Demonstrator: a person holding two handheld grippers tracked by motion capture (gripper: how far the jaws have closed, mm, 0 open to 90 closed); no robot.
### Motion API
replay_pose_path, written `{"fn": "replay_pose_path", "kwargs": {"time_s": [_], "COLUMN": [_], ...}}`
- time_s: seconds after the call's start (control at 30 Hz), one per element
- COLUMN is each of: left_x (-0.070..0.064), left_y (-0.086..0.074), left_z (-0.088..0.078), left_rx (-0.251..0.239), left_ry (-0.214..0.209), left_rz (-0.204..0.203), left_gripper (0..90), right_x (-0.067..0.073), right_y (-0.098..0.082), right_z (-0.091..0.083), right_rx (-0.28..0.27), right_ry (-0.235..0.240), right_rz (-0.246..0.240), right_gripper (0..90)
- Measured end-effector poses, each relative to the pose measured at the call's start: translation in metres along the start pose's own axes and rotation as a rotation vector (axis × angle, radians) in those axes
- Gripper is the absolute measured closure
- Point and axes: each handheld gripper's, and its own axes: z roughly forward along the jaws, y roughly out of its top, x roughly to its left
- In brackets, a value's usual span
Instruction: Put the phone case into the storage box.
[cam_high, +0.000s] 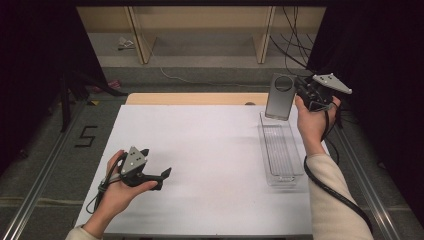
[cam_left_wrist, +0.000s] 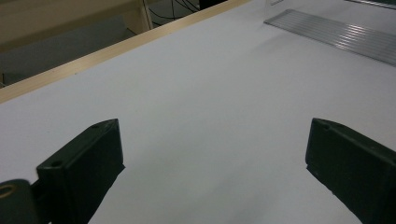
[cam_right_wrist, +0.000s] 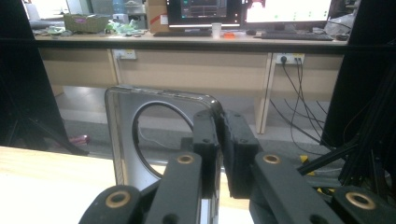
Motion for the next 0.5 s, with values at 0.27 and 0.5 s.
{"fn": "replay_pose_path", "kwargs": {"time_s": [0.27,0.5], "left_x": [-0.0002,-0.0005], "left_y": [-0.0003,-0.0003], "left_z": [0.0002,0.0004], "left_rx": [0.002,0.002], "left_ry": [0.000,0.000], "left_rz": [-0.001,-0.001], "left_gripper": [3.5,3.6], "right_x": [-0.0006,-0.0024], "right_y": [-0.0010,-0.0022], "right_z": [0.0026,0.0035], "right_rx": [0.002,0.006], "right_ry": [-0.001,-0.006], "right_rz": [0.000,0.002], "right_gripper": [84.6,84.5]}}
